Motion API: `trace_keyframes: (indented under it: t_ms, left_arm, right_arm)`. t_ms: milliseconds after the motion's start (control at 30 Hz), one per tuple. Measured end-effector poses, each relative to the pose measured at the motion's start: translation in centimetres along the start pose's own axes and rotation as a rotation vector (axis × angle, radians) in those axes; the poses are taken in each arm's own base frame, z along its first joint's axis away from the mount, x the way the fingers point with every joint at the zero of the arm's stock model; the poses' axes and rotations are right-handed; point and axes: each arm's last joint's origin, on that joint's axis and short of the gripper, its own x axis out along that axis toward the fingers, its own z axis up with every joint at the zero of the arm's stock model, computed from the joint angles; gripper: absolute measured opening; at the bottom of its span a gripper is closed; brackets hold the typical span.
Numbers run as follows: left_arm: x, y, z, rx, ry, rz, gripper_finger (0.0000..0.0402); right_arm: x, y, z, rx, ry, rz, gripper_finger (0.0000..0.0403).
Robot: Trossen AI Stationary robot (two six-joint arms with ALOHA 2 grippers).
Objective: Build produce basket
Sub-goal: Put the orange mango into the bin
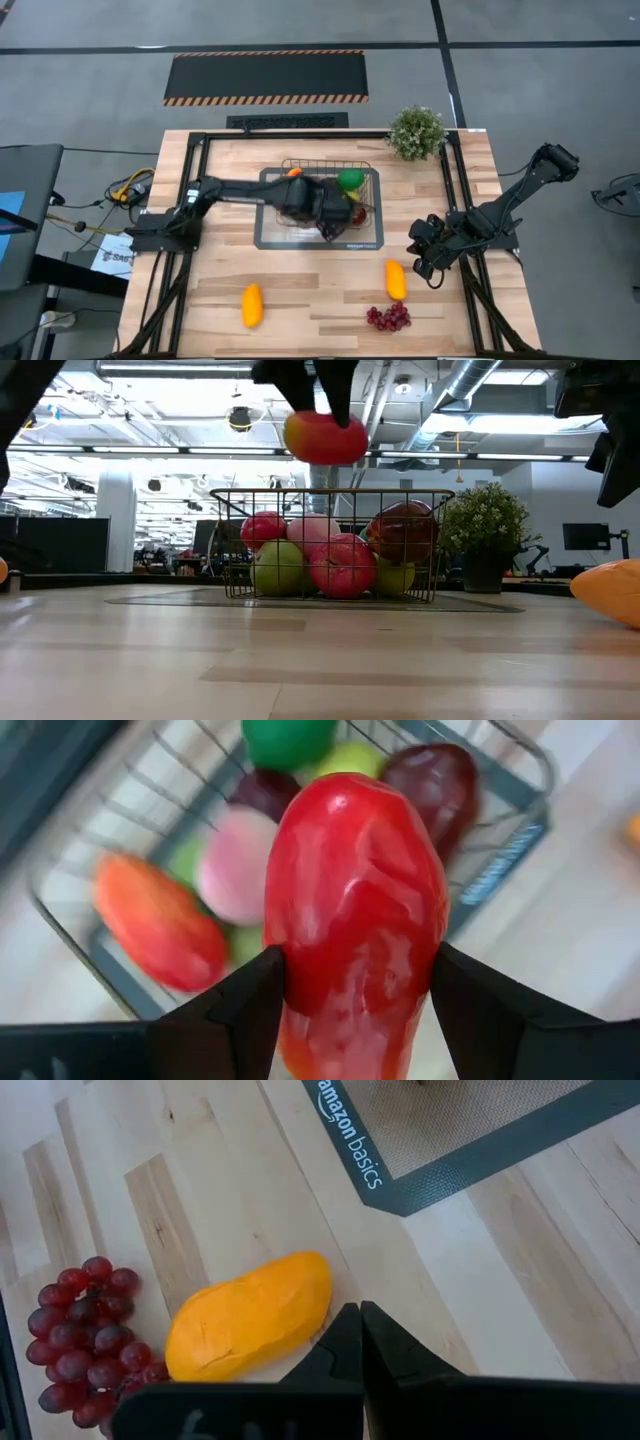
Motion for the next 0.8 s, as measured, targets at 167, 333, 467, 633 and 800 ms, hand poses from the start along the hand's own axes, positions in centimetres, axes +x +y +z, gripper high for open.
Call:
trace_keyframes:
  t_ms: [167,333,467,633,800]
  left_arm:
    - [1.1,2.2,1.5,0.233,0.066,0.016,0.0205]
    - [2.4,2.7,1.3,0.407,0.13,0.047,0.0205]
    - [3.9,2.4,0.5,0.475,0.203,0.016,0.0205]
    - [5.6,2.4,-0.7,0.506,0.278,0.068,0.0205]
    - [5.7,2.3,-0.6,0.519,0.264,0.064,0.0205]
  right_arm:
    - [0.0,0.0,0.0,0.0,0.0,0.0,0.0007]
    - [0.0,0.0,0.0,0.027,0.0,0.0,0.0007]
    - [0.0,0.0,0.0,0.033,0.0,0.0,0.0007]
    - [0.0,0.0,0.0,0.033,0.0,0.0,0.0007]
    - [0.0,0.0,0.0,0.033,0.0,0.0,0.0007]
